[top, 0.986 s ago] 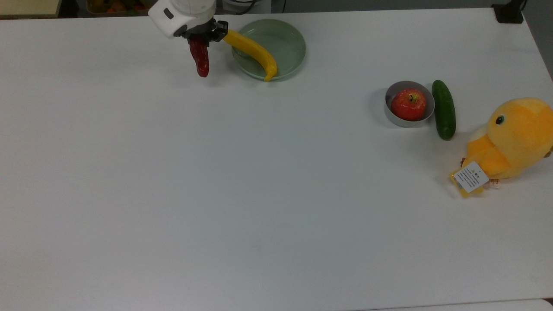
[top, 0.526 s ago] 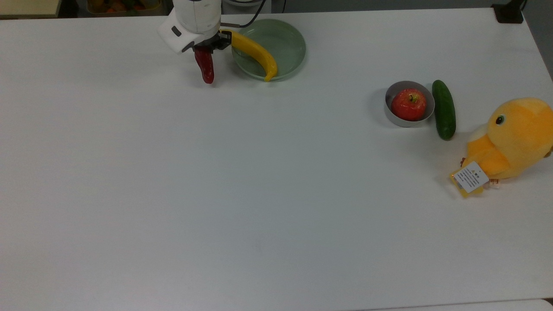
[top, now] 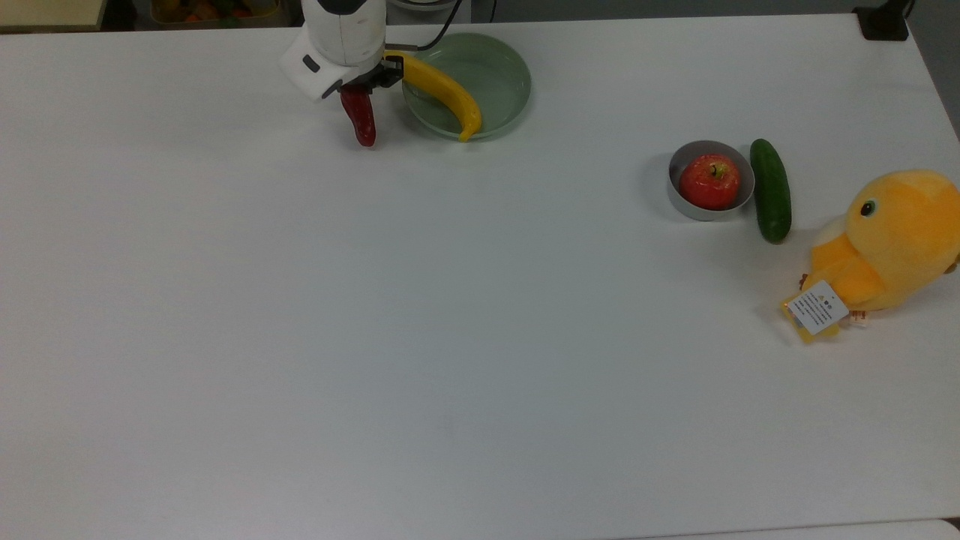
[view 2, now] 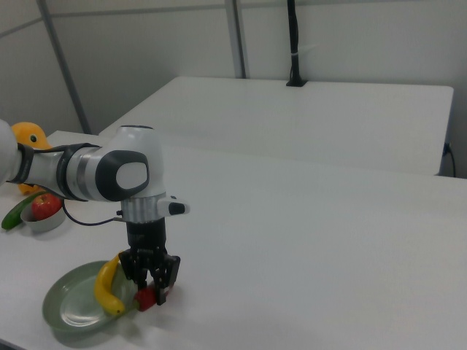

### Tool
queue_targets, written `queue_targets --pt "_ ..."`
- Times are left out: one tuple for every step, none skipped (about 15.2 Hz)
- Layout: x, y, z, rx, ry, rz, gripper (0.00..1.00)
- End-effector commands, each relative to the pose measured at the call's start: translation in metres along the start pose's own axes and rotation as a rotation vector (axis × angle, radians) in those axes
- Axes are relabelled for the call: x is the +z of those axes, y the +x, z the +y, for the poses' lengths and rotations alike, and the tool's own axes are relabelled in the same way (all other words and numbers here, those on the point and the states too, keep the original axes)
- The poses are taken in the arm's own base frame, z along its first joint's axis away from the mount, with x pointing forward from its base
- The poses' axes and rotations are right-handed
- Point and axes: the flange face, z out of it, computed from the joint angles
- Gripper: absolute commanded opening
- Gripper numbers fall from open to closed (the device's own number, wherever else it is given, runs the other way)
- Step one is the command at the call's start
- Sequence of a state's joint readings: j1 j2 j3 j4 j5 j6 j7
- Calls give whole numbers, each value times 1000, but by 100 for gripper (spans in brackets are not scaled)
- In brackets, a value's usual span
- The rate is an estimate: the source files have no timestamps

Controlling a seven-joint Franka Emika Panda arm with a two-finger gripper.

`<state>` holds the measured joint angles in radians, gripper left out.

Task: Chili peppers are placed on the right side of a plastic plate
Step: 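Lower the chili pepper onto the plate beside the banana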

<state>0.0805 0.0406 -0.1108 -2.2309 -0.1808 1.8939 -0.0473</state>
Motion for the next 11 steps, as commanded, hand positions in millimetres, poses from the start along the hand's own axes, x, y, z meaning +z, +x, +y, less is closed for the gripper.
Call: queue_targets --pt "7 2 -5 -42 4 -3 71" --pt "8 3 -5 -42 4 -5 82" --pt "8 3 -5 -41 4 -5 92" --pt "9 3 -6 -42 3 -6 100" --pt "7 3 -5 -41 4 -3 100" --pt "2 3 -5 -35 4 6 100" --pt "-8 3 -3 -26 4 26 100" --pt "-22 4 -1 -15 13 50 100" --pt "-37 7 0 3 32 80 100" --pt "-53 9 2 13 38 115 100" --pt "-70 13 3 17 34 158 100"
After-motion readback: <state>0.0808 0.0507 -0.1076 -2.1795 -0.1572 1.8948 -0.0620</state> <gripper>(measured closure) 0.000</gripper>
